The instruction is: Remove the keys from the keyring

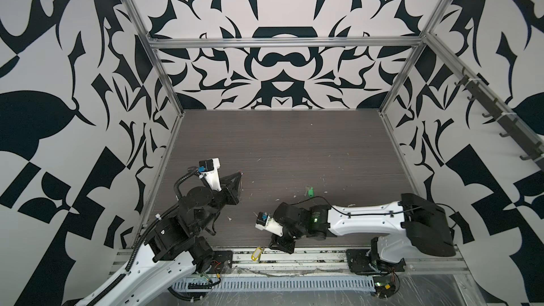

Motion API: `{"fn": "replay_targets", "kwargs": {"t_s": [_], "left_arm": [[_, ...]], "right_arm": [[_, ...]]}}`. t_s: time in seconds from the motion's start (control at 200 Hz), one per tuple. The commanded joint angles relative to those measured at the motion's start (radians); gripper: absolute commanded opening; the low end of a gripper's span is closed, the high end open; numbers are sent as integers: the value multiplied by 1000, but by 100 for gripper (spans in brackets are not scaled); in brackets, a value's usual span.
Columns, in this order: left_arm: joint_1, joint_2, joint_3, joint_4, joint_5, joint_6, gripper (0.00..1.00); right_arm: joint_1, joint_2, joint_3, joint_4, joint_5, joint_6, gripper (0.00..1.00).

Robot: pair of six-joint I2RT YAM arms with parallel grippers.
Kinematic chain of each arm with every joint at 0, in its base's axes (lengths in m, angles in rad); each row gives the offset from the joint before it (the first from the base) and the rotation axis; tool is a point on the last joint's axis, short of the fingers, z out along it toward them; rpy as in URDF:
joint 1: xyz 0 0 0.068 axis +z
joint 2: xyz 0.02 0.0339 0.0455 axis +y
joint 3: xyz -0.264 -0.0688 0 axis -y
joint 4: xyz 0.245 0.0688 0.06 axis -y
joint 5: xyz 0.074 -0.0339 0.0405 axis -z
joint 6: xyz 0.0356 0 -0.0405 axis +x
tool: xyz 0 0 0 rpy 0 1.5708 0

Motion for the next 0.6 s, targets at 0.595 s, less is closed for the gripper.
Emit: {"fn": "replay_targets", "kwargs": {"t_s": [0.595], "left_arm": [[1, -12, 13, -68, -46, -42, 0]], "right_arm": [[122, 153, 81, 145, 191, -153, 35]]}}
